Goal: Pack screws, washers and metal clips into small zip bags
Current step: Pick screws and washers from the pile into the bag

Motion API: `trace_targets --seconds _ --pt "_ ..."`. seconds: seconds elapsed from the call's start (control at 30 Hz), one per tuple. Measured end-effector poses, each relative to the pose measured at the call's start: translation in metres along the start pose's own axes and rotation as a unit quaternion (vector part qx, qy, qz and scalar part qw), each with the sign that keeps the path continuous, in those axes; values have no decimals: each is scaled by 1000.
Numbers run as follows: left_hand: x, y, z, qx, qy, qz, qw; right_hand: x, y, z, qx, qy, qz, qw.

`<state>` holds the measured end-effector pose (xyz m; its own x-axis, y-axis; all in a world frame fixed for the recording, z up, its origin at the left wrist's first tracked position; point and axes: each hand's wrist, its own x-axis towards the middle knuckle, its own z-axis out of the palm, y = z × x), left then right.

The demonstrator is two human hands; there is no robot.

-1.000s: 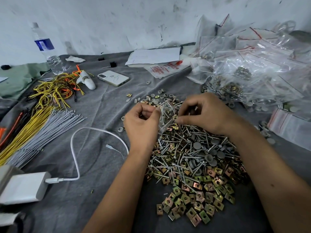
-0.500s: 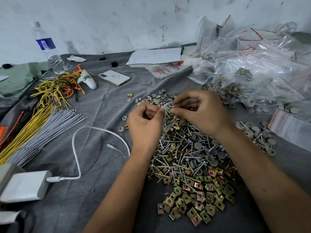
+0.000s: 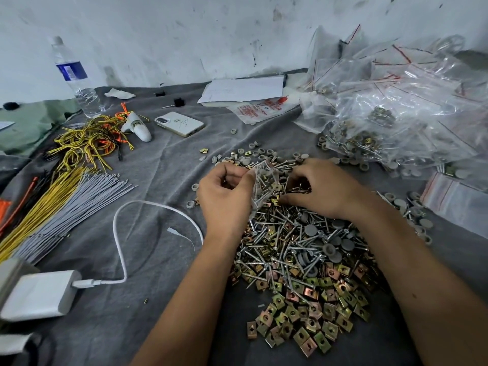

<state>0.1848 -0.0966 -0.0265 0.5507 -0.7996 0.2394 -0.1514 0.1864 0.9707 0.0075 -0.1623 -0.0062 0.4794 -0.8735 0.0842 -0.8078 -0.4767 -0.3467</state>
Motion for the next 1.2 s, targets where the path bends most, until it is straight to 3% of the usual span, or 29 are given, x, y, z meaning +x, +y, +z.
trace_targets --seconds 0.17,0.33,0.7,0.83,0.93,1.07,1.2 --pt "0 0 0 6 7 -3 1000 -3 1 -2 81 6 -4 997" --pt "0 1 -1 -1 8 -9 1000 -3 4 -3 199 93 18 975" --pt "1 -1 -1 -4 13 -4 1000 -3 3 -2 208 189 29 959" --pt "1 0 -1 -4 8 -1 1000 -4 1 -6 303 234 37 923" --pt "1 0 -1 -9 6 -2 1000 -5 -3 -7 382 230 37 894" --pt "0 1 0 -13 -10 3 1000 -6 -13 -2 459 234 -35 856" --pt "-1 3 0 -14 -24 3 1000 -6 -23 5 440 193 -81 873"
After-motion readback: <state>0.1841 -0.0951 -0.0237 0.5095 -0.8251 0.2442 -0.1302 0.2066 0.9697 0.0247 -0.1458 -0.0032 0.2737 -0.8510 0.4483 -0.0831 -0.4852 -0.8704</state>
